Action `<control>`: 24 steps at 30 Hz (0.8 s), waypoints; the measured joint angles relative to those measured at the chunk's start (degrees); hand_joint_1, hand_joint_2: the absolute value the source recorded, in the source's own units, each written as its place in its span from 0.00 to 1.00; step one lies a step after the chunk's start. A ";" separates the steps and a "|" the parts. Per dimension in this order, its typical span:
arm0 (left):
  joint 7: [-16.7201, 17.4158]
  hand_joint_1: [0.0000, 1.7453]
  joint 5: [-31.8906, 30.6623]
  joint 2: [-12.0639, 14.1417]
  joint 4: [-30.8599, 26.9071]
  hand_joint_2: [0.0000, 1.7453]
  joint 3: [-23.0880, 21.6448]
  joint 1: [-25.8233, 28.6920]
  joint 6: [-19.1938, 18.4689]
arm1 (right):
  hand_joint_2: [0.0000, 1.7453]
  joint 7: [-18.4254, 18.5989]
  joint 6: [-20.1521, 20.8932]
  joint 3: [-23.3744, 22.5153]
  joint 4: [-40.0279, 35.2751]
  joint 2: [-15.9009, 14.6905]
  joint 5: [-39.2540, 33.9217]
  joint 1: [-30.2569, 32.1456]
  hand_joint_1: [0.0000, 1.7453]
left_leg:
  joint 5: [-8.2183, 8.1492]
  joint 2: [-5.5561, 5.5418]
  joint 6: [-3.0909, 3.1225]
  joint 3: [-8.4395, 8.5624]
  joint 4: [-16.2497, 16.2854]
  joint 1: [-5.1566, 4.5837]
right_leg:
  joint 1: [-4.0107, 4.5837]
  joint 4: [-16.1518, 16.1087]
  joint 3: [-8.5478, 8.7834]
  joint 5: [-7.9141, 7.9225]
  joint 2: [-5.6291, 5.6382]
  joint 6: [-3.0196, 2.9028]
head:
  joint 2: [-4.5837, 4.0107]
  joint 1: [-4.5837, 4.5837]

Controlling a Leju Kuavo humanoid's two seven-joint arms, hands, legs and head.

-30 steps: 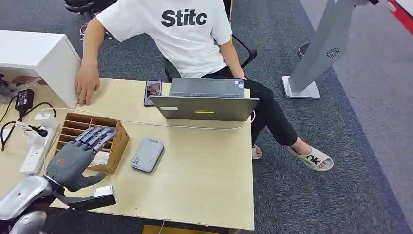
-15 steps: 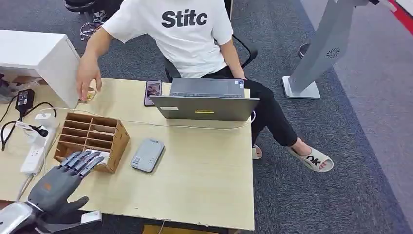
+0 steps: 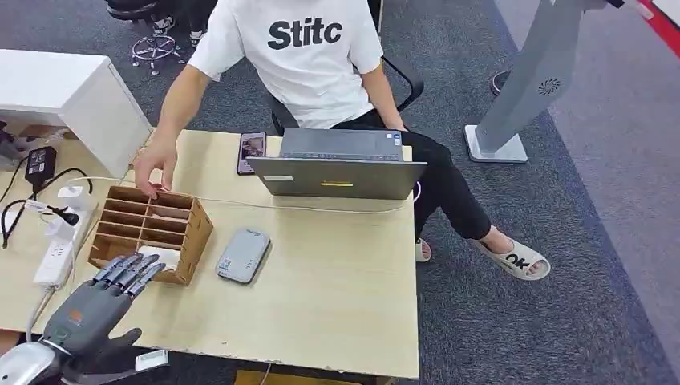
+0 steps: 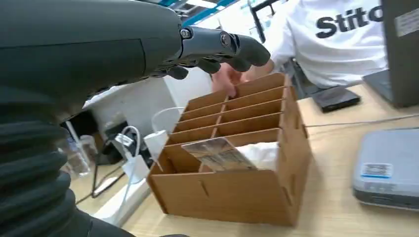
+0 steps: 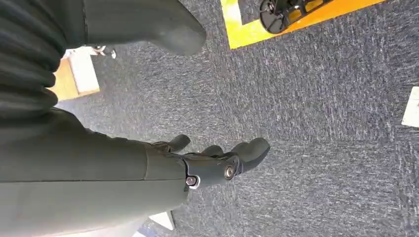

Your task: Pass the card to the sensor for recognition and then transmit it.

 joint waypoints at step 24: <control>4.89 0.00 -11.62 -14.80 15.78 1.00 8.22 -3.66 5.92 | 1.00 0.87 0.46 0.00 0.00 0.26 3.08 -0.09 0.00 | 0.00 0.00 0.00 0.00 0.00 -0.01 | 0.00 -0.01 0.00 0.03 0.02 -0.02 | 0.00 0.02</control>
